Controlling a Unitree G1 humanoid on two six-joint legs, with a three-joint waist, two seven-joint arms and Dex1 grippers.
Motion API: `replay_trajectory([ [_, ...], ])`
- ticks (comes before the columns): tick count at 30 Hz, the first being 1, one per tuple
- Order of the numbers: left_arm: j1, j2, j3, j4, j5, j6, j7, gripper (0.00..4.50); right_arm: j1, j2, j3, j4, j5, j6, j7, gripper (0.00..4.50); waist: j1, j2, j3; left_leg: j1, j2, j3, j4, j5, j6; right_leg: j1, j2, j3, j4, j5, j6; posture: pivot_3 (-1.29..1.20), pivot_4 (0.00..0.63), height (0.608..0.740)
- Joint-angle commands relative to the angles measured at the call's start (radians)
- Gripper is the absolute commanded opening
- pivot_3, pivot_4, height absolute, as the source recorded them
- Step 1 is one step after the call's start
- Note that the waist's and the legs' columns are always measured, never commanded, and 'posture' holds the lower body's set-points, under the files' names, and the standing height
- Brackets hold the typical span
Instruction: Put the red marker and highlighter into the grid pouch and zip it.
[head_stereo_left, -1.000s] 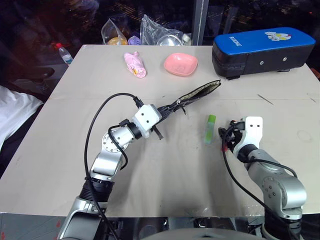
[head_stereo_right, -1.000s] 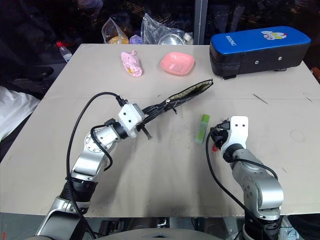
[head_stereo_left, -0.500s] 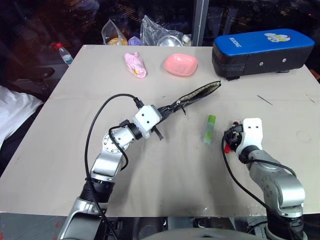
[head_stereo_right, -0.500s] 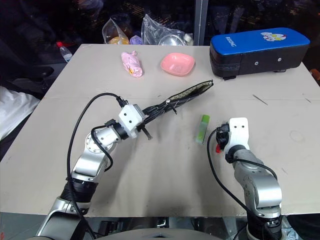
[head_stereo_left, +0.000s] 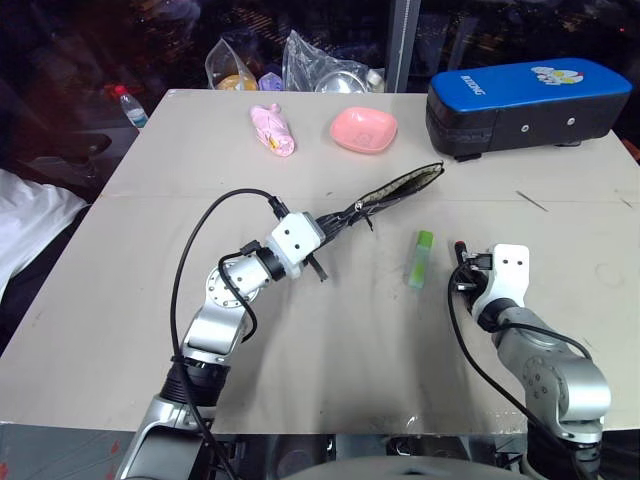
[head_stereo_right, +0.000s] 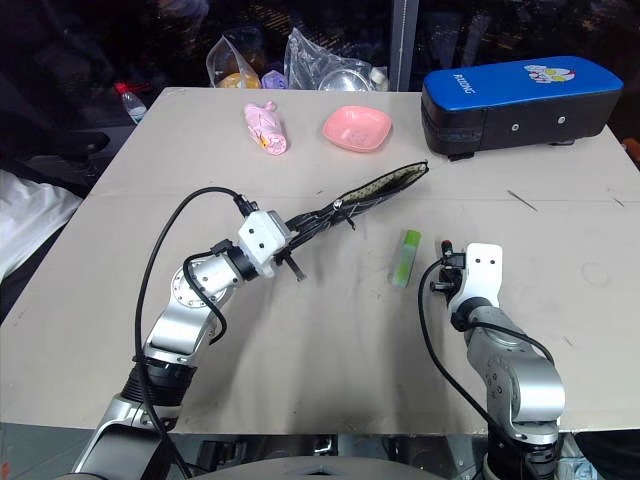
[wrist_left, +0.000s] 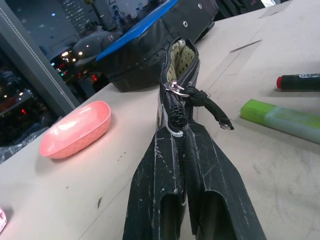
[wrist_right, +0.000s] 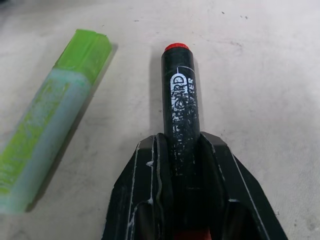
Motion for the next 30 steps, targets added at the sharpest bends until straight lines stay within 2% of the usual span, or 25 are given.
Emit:
replay_trajectory([
  [1,-0.015,-0.005,-0.001,-0.01,0.003,-0.028,-0.003,0.0,-0.021,-0.055,-0.071,0.006,0.0,0.029,0.013,0.24,0.002,0.0,0.0,0.0,0.0,0.0,0.0,0.0,0.0,0.0,0.0,0.0,0.0,0.0,0.0,0.0,0.15,0.737],
  [3,-0.015,-0.007,-0.002,-0.011,0.002,-0.028,-0.002,0.0,-0.068,-0.134,-0.093,0.019,-0.003,-0.009,0.052,0.24,0.003,0.001,0.001,0.0,-0.001,0.0,0.0,0.0,0.0,0.0,0.0,0.0,0.0,0.0,0.0,0.0,0.15,0.737],
  [5,-0.016,-0.009,-0.002,-0.012,0.001,-0.027,-0.002,0.0,-0.125,-0.26,-0.088,0.039,-0.007,-0.092,0.133,0.24,0.001,0.002,0.002,0.0,-0.002,0.002,0.001,0.0,0.001,0.0,-0.001,0.002,-0.001,0.0,0.0,0.0,0.15,0.737],
  [7,-0.017,-0.01,-0.004,-0.014,-0.001,-0.025,-0.005,0.0,-0.174,-0.411,-0.053,0.07,-0.023,-0.205,0.253,0.24,-0.002,0.002,0.002,0.0,-0.002,0.002,0.001,-0.001,0.001,0.0,-0.001,0.002,-0.001,0.0,0.0,0.0,0.15,0.737],
  [10,-0.021,-0.01,-0.009,-0.015,-0.003,-0.028,-0.015,0.0,-0.223,-0.575,0.002,0.114,-0.031,-0.305,0.4,0.24,-0.008,0.005,0.004,0.0,-0.002,0.002,0.0,-0.002,0.004,0.0,0.0,0.002,-0.001,0.0,0.0,0.0,0.15,0.737],
  [14,-0.04,-0.001,-0.025,-0.015,0.012,-0.047,-0.04,0.0,-0.336,-0.795,0.138,0.206,-0.104,-0.565,0.648,0.24,-0.007,0.006,0.005,0.0,-0.001,0.0,-0.002,-0.002,0.004,-0.001,0.004,0.001,-0.002,0.0,0.0,0.0,0.15,0.737],
  [16,-0.056,0.0,-0.034,-0.009,0.016,-0.056,-0.049,0.0,-0.408,-0.896,0.233,0.272,-0.155,-0.736,0.819,0.24,-0.006,0.006,0.006,0.0,-0.001,0.001,-0.002,-0.002,0.004,-0.001,0.004,0.001,-0.003,0.0,0.0,0.0,0.15,0.737],
  [18,-0.067,-0.002,-0.04,0.0,0.02,-0.063,-0.056,0.0,-0.456,-0.938,0.289,0.331,-0.186,-0.845,0.913,0.24,-0.007,0.006,0.007,0.0,-0.001,0.001,-0.001,-0.002,0.004,-0.001,0.004,0.002,-0.003,0.0,0.0,0.0,0.15,0.737],
  [22,-0.081,-0.003,-0.052,0.013,0.03,-0.085,-0.069,0.0,-0.535,-0.937,0.378,0.462,-0.284,-1.067,0.987,0.24,-0.004,0.004,0.007,0.0,0.0,0.003,0.0,-0.002,0.004,0.0,0.003,0.003,-0.004,0.0,0.0,0.0,0.15,0.737],
  [30,-0.087,0.01,-0.074,0.024,0.059,-0.139,-0.088,0.0,-0.656,-0.919,0.41,0.584,-0.357,-1.222,1.102,0.24,0.002,0.004,0.008,0.0,0.001,0.004,0.001,0.0,0.0,0.0,0.002,0.003,-0.003,0.0,0.0,0.0,0.15,0.737],
])
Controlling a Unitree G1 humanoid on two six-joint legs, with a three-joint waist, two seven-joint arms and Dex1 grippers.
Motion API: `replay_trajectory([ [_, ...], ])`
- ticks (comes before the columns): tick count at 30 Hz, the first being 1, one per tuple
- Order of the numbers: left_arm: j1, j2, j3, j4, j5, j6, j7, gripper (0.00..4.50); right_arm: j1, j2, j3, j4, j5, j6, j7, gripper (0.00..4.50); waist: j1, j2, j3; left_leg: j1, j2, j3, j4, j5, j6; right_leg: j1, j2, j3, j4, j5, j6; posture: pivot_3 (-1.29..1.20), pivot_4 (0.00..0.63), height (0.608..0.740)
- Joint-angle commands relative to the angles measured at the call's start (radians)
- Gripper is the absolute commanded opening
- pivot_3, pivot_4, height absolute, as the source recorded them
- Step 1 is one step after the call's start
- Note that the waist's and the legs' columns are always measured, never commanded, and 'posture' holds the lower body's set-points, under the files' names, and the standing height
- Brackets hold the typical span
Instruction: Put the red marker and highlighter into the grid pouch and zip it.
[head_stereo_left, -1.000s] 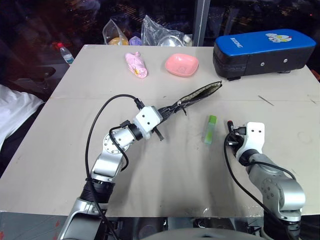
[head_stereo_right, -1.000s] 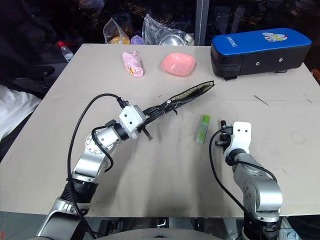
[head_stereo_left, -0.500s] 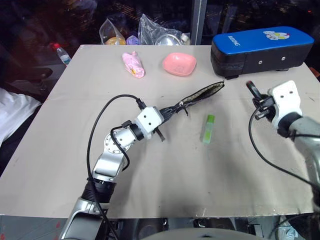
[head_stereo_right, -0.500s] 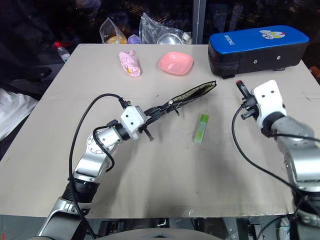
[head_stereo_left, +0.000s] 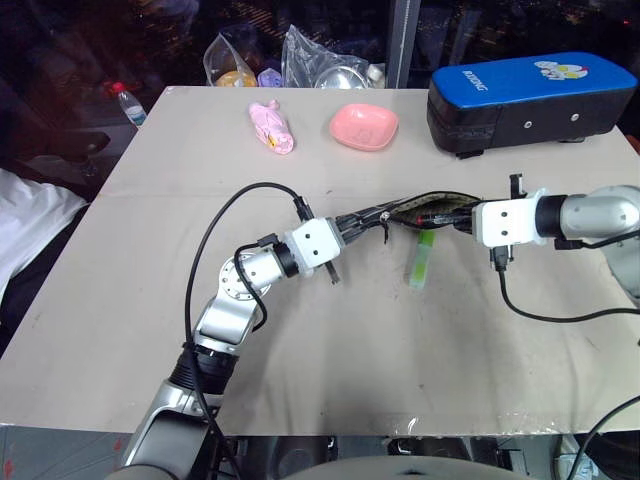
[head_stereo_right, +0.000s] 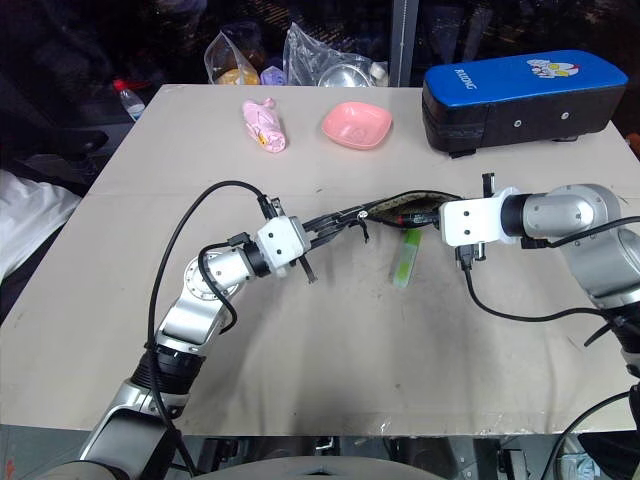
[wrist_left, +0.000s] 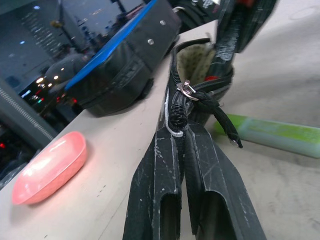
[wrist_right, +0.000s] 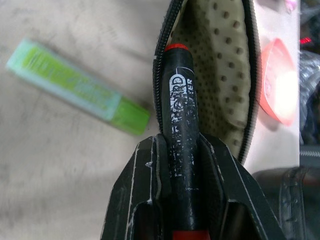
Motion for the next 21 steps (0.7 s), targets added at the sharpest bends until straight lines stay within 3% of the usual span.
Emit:
replay_trajectory([
  [1,-0.018,0.011,-0.004,-0.013,0.012,-0.047,-0.01,0.0,-0.08,0.017,-0.005,0.041,-0.024,-0.054,0.038,0.24,-0.002,0.0,0.0,0.0,0.0,0.0,0.0,0.0,0.0,0.0,0.0,0.0,0.0,0.0,0.0,0.0,0.15,0.737],
  [8,-0.031,0.006,-0.025,-0.02,0.025,-0.069,-0.026,0.0,-0.222,0.154,0.074,0.141,-0.094,-0.105,0.075,0.24,-0.007,0.0,0.0,0.001,0.0,0.001,0.0,0.0,0.0,0.0,0.0,0.0,0.002,0.0,0.0,0.0,0.15,0.737],
  [19,-0.042,-0.029,-0.014,-0.004,0.008,-0.043,-0.005,0.0,-0.195,0.307,0.096,0.244,-0.114,-0.219,0.012,0.24,0.002,0.0,0.0,0.0,0.0,0.001,0.002,0.0,0.0,0.0,-0.001,0.0,0.003,0.0,0.0,0.0,0.15,0.737],
  [20,-0.043,-0.029,-0.01,0.0,0.011,-0.04,0.001,0.0,-0.192,0.306,0.091,0.252,-0.104,-0.211,0.024,1.04,0.002,0.0,0.0,0.0,0.0,0.001,0.003,0.0,0.0,0.0,-0.001,0.0,0.004,0.0,0.0,0.0,0.15,0.737],
  [21,-0.045,-0.028,-0.006,0.004,0.015,-0.037,0.006,0.0,-0.187,0.304,0.081,0.255,-0.095,-0.2,0.03,1.29,0.002,0.0,0.0,0.0,0.0,0.001,0.003,0.0,0.0,0.0,-0.001,0.0,0.004,0.0,0.0,0.0,0.15,0.737],
])
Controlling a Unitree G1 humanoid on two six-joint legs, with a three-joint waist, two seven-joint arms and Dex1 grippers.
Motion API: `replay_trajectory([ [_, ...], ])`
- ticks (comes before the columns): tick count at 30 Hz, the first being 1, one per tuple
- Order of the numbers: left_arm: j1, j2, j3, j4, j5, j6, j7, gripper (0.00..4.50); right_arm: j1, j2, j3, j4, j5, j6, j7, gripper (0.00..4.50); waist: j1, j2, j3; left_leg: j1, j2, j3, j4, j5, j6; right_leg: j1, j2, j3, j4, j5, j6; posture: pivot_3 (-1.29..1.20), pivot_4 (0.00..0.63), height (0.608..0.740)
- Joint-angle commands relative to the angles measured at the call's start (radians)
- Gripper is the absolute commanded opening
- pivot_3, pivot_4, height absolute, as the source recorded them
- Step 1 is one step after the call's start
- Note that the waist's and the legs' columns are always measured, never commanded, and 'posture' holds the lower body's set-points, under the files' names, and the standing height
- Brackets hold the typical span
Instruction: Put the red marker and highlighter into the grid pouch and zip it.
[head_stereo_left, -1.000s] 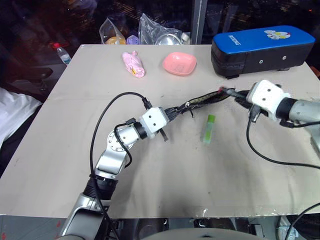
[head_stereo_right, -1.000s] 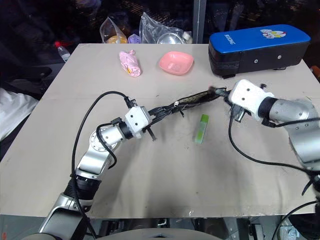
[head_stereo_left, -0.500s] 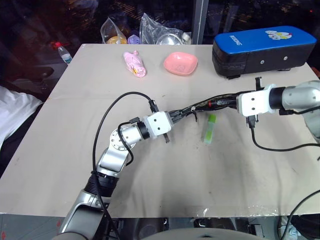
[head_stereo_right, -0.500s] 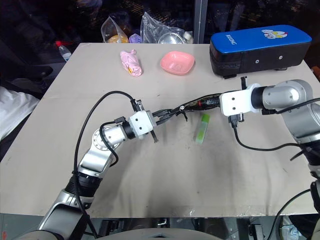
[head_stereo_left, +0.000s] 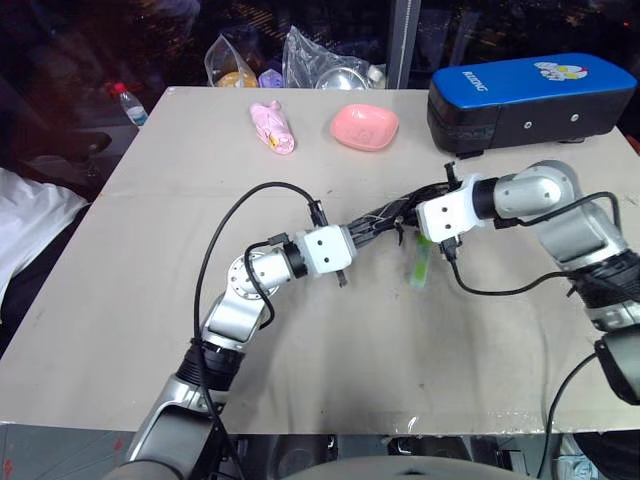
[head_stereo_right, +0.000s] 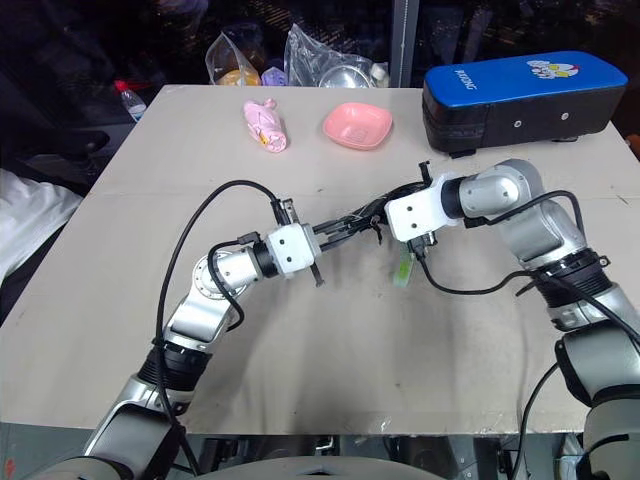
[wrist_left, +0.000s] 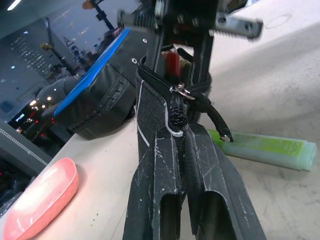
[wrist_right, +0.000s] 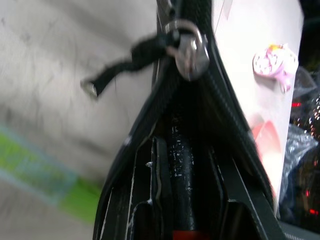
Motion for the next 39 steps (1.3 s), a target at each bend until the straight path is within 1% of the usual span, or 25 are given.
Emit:
replay_trajectory([
  [1,-0.021,-0.004,0.027,0.003,-0.004,0.004,0.03,0.0,0.006,-0.001,-0.07,-0.008,0.077,0.039,0.009,1.59,0.001,0.0,0.0,0.0,0.0,0.0,0.0,0.0,0.0,0.0,0.0,0.0,0.0,0.0,0.0,0.0,0.15,0.737],
  [3,-0.024,0.003,0.036,0.014,0.007,0.008,0.044,0.0,0.012,0.003,-0.126,-0.037,0.141,0.123,0.002,2.58,0.001,0.0,0.0,0.0,0.0,0.0,0.0,0.0,0.0,0.0,0.0,0.0,0.0,0.0,0.0,0.0,0.15,0.737],
  [5,-0.024,0.01,0.048,0.02,0.014,0.01,0.061,0.0,0.037,0.007,-0.212,-0.121,0.242,0.274,-0.019,3.53,0.002,0.0,0.0,0.0,0.0,0.0,0.001,0.0,0.0,0.0,0.0,0.0,0.0,0.0,0.0,0.0,0.15,0.737],
  [6,-0.023,0.011,0.052,0.022,0.016,0.011,0.066,0.0,0.047,0.007,-0.237,-0.153,0.272,0.324,-0.024,4.12,0.002,0.0,0.0,0.0,0.001,0.0,0.001,0.0,0.0,0.0,0.0,0.0,0.001,0.0,0.0,0.0,0.15,0.737],
  [7,-0.022,0.012,0.059,0.022,0.016,0.016,0.074,0.0,0.077,0.009,-0.273,-0.216,0.321,0.398,-0.037,4.47,0.002,0.0,0.0,0.0,0.001,0.0,0.001,0.0,0.0,0.0,0.0,0.0,0.001,0.0,0.0,0.0,0.15,0.737],
  [9,-0.019,0.009,0.074,0.019,0.014,0.031,0.095,0.0,0.165,0.026,-0.34,-0.375,0.431,0.588,-0.082,4.47,0.006,0.0,0.0,-0.001,0.001,-0.001,0.001,0.0,0.0,0.0,-0.001,-0.001,0.001,0.0,0.0,0.0,0.15,0.737],
  [12,-0.014,0.007,0.098,0.009,0.007,0.058,0.123,0.0,0.316,0.1,-0.408,-0.595,0.537,0.855,-0.234,4.47,0.013,0.0,0.0,-0.001,0.001,-0.003,0.0,0.0,0.0,0.0,-0.001,-0.002,0.001,0.0,0.0,0.0,0.15,0.737],
  [14,-0.011,0.009,0.11,0.004,0.007,0.07,0.136,0.0,0.392,0.147,-0.425,-0.697,0.574,0.963,-0.321,4.47,0.013,0.0,0.0,-0.001,0.002,-0.003,0.0,0.0,0.0,0.0,-0.001,-0.002,0.002,0.0,0.0,0.0,0.15,0.737],
  [15,-0.012,0.012,0.117,0.005,0.007,0.074,0.141,0.0,0.44,0.194,-0.428,-0.746,0.583,1.0,-0.383,4.47,0.013,0.0,0.0,-0.001,0.001,-0.002,0.0,0.0,0.0,0.0,-0.001,-0.002,0.002,0.0,0.0,0.0,0.15,0.737],
  [17,-0.014,0.019,0.127,0.007,0.008,0.081,0.147,0.0,0.513,0.272,-0.423,-0.797,0.567,1.027,-0.496,4.47,0.013,0.0,0.0,-0.001,0.001,-0.003,0.001,0.0,0.0,0.0,-0.001,-0.002,0.002,0.0,0.0,0.0,0.15,0.737],
  [19,-0.015,0.025,0.136,0.009,0.007,0.085,0.149,0.0,0.594,0.32,-0.365,-0.8,0.451,0.983,-0.621,4.47,0.013,0.0,-0.001,-0.001,0.0,-0.003,0.001,0.0,0.0,0.0,-0.001,-0.002,0.002,0.0,0.0,0.0,0.15,0.737],
  [21,-0.014,0.032,0.143,0.008,0.005,0.088,0.149,0.0,0.655,0.394,-0.334,-0.789,0.397,1.023,-0.746,4.47,0.014,-0.001,-0.001,-0.001,0.0,-0.003,0.001,0.0,0.0,0.0,-0.001,-0.002,0.002,0.0,0.0,0.0,0.15,0.737],
  [25,-0.012,0.037,0.143,0.0,-0.001,0.092,0.143,0.0,0.67,0.468,-0.297,-0.749,0.344,1.106,-0.861,4.47,0.012,-0.001,-0.001,-0.001,-0.001,-0.002,0.001,0.0,0.0,0.0,0.0,-0.001,0.002,0.0,0.0,0.0,0.15,0.737],
  [28,-0.013,0.039,0.138,-0.004,-0.001,0.089,0.135,0.0,0.669,0.505,-0.296,-0.697,0.326,1.159,-0.913,4.47,0.012,-0.001,-0.001,-0.001,-0.001,-0.003,0.001,0.0,0.0,0.0,0.0,-0.002,0.002,0.0,0.0,0.0,0.15,0.737],
  [32,-0.012,0.037,0.136,-0.01,0.003,0.091,0.133,0.0,0.661,0.569,-0.336,-0.658,0.373,1.33,-0.938,4.47,0.012,-0.001,-0.001,-0.001,-0.001,-0.003,0.001,0.0,0.0,0.0,0.0,-0.002,0.002,0.0,0.0,0.0,0.15,0.737],
  [34,-0.011,0.038,0.136,-0.014,0.003,0.092,0.133,0.0,0.662,0.593,-0.359,-0.651,0.387,1.386,-0.945,4.47,0.012,-0.003,-0.003,-0.001,0.0,-0.003,0.001,0.0,0.0,0.0,0.001,-0.002,0.002,0.0,0.0,0.0,0.15,0.737],
  [35,-0.01,0.038,0.136,-0.015,0.004,0.093,0.133,0.0,0.664,0.599,-0.365,-0.652,0.394,1.406,-0.944,4.24,0.013,-0.004,-0.003,0.0,0.0,-0.003,0.001,0.0,0.0,0.0,0.001,-0.002,0.002,0.0,0.0,0.0,0.15,0.737],
  [37,-0.009,0.039,0.136,-0.015,0.005,0.094,0.133,0.0,0.675,0.575,-0.341,-0.668,0.4,1.422,-0.922,3.63,0.015,-0.005,-0.003,-0.001,0.0,-0.004,0.001,0.0,0.0,0.001,0.001,-0.002,0.001,0.0,0.0,0.0,0.15,0.737],
  [39,-0.008,0.039,0.135,-0.016,0.005,0.094,0.134,0.0,0.683,0.538,-0.315,-0.682,0.39,1.414,-0.91,2.81,0.015,-0.005,-0.004,-0.001,0.0,-0.004,0.001,0.0,0.0,0.001,0.0,-0.002,0.001,0.0,0.0,0.0,0.15,0.737],
])
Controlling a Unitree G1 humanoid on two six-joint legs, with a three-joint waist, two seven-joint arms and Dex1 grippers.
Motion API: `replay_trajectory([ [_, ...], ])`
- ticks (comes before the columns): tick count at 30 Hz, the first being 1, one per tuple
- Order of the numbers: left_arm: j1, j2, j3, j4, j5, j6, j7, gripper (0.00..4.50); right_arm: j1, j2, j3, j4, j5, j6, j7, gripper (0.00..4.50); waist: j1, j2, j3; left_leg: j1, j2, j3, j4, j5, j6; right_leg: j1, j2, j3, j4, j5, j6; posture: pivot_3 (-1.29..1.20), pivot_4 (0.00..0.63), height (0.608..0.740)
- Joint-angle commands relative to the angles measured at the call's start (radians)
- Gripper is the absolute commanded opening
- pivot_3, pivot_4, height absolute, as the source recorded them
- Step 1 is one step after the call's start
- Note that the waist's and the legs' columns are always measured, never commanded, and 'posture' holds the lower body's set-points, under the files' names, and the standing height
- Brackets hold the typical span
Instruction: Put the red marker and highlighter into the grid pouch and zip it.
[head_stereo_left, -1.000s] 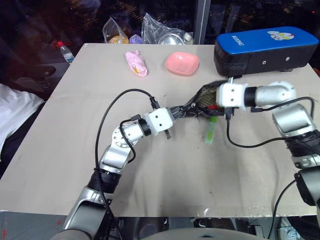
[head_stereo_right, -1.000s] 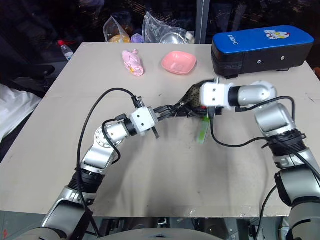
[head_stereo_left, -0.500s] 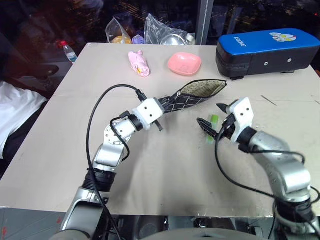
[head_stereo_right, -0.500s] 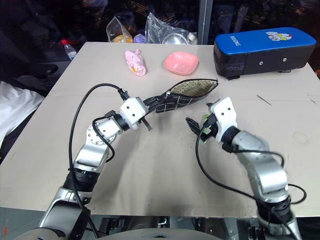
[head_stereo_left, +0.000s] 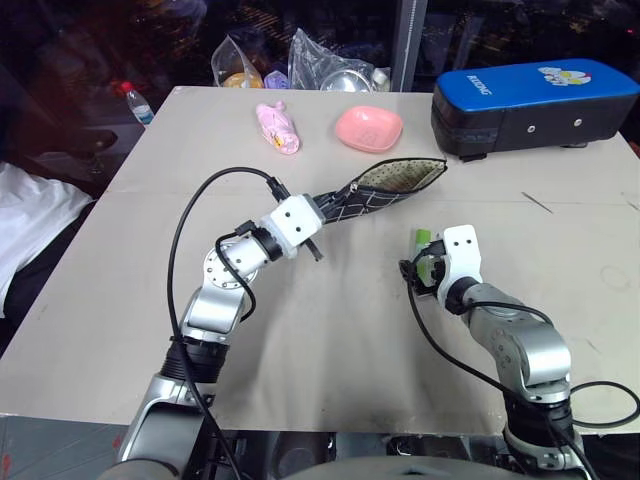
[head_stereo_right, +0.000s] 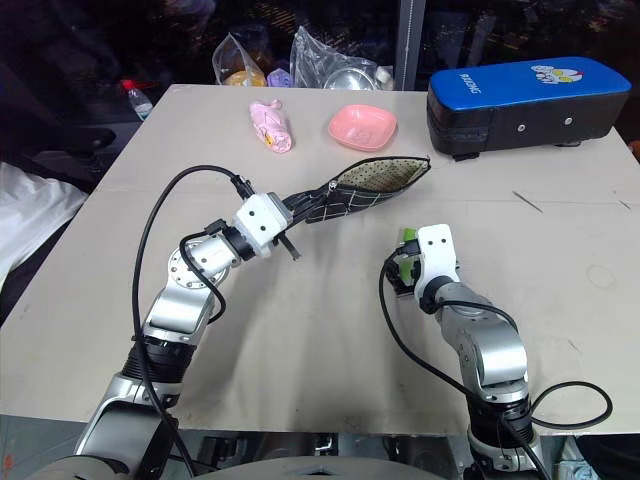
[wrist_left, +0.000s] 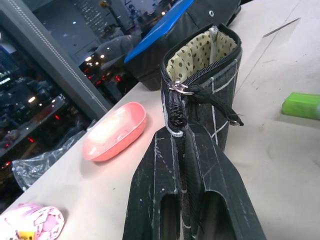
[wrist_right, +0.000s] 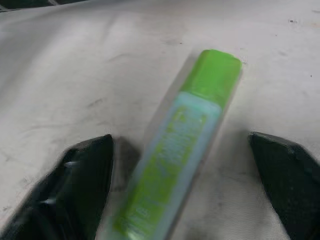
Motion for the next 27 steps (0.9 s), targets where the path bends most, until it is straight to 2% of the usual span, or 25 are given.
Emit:
replay_trajectory([
  [1,-0.001,0.003,0.011,-0.047,-0.013,-0.004,0.005,0.0,0.042,-0.054,0.048,-0.007,0.006,0.036,0.027,2.27,-0.002,0.0,0.0,0.0,0.0,0.0,0.0,0.0,0.0,0.0,0.0,0.0,0.0,0.0,0.0,0.0,0.15,0.737],
  [4,0.0,-0.001,0.007,-0.045,-0.011,-0.005,0.007,0.0,0.047,-0.163,0.086,-0.021,-0.022,-0.012,0.059,0.91,-0.003,0.0,0.0,0.0,0.0,0.0,0.0,0.0,0.0,0.0,0.0,0.0,0.0,0.0,0.0,0.0,0.15,0.737],
  [5,0.0,-0.002,0.006,-0.045,-0.011,-0.005,0.007,0.0,0.048,-0.193,0.094,-0.022,-0.028,-0.027,0.07,0.8,-0.001,0.0,0.0,0.0,0.0,0.0,0.0,0.0,0.0,0.0,0.0,0.0,0.0,0.0,0.0,0.0,0.15,0.737],
  [11,0.003,-0.005,-0.002,-0.049,-0.015,-0.006,0.0,0.0,0.0,-0.413,0.042,0.0,-0.044,-0.213,0.196,0.8,0.001,0.0,0.0,-0.001,-0.001,0.0,0.0,0.0,0.001,0.0,-0.001,0.0,-0.001,0.0,0.0,0.0,0.15,0.737],
  [13,0.003,-0.005,-0.003,-0.048,-0.017,-0.007,-0.004,0.0,-0.046,-0.524,0.018,0.031,-0.063,-0.357,0.277,0.8,0.0,0.0,0.001,-0.001,-0.001,0.0,0.0,-0.001,0.001,0.0,-0.001,0.0,-0.001,0.0,0.0,0.0,0.15,0.737],
  [18,-0.005,0.0,-0.017,-0.041,-0.016,-0.022,-0.025,0.0,-0.219,-0.774,0.005,0.071,-0.08,-0.571,0.505,0.8,-0.008,0.003,0.004,0.0,-0.001,0.001,0.0,-0.002,0.003,-0.001,0.0,0.001,-0.001,0.0,0.0,0.0,0.15,0.737],
  [23,-0.019,-0.008,-0.042,-0.026,-0.005,-0.047,-0.041,0.0,-0.367,-0.92,0.098,0.192,-0.173,-0.83,0.699,0.8,-0.009,0.003,0.004,0.0,0.0,0.0,-0.002,0.0,0.001,-0.001,0.003,0.001,-0.002,0.0,0.0,0.0,0.15,0.737],
  [27,-0.034,-0.027,-0.06,-0.012,-0.004,-0.06,-0.043,0.0,-0.515,-0.917,0.218,0.347,-0.278,-1.031,0.813,0.8,-0.011,0.003,0.004,0.0,0.0,0.003,-0.001,0.0,0.001,-0.001,0.002,0.003,-0.003,0.0,0.0,0.0,0.15,0.737],
])
